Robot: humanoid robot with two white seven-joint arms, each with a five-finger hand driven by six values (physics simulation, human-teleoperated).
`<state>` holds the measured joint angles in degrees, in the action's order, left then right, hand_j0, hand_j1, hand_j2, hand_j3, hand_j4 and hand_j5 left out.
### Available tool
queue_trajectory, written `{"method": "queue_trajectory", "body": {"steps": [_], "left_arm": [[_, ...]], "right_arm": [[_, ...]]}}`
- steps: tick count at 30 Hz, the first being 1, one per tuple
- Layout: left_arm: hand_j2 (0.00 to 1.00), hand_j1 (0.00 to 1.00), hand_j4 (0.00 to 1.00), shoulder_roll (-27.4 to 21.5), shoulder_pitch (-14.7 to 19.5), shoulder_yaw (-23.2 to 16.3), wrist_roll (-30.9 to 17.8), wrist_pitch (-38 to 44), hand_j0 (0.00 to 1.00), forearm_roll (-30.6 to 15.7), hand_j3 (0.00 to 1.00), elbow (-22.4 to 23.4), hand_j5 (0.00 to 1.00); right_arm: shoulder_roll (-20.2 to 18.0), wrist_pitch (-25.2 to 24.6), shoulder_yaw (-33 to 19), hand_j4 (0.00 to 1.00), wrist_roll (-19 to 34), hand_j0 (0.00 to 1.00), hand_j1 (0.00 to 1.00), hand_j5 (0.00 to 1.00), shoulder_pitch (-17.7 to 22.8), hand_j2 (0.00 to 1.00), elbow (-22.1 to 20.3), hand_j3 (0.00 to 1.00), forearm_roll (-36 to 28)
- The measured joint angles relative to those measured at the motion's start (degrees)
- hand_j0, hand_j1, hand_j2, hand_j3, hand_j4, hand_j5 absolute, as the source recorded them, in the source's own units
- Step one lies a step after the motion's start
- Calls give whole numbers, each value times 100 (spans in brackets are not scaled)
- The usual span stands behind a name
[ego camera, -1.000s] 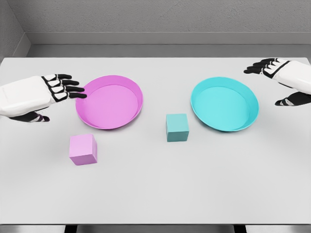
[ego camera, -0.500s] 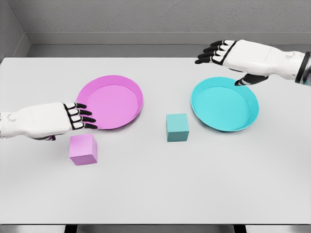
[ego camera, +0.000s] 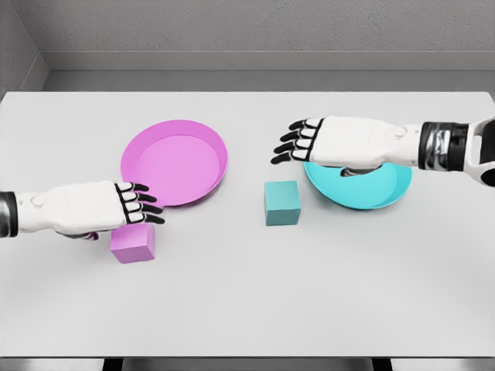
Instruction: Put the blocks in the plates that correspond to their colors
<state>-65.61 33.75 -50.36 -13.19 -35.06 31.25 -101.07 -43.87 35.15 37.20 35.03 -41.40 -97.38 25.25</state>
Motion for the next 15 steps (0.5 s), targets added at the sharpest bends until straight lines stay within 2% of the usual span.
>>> {"method": "queue_trajectory", "body": {"steps": [3,15], "left_arm": [[100,100,100,7,-61,-3,-82,0,100,6,100,1,100],[100,100,100,137,-123,-4,-253,-1,100,40,100,8,100]], "right_arm": [[101,0,194,100,0,100,100,100,-114,100,-5,100,192],[413,1,682,100,0,100,100,100,-141,100,-2,100,715]]}}
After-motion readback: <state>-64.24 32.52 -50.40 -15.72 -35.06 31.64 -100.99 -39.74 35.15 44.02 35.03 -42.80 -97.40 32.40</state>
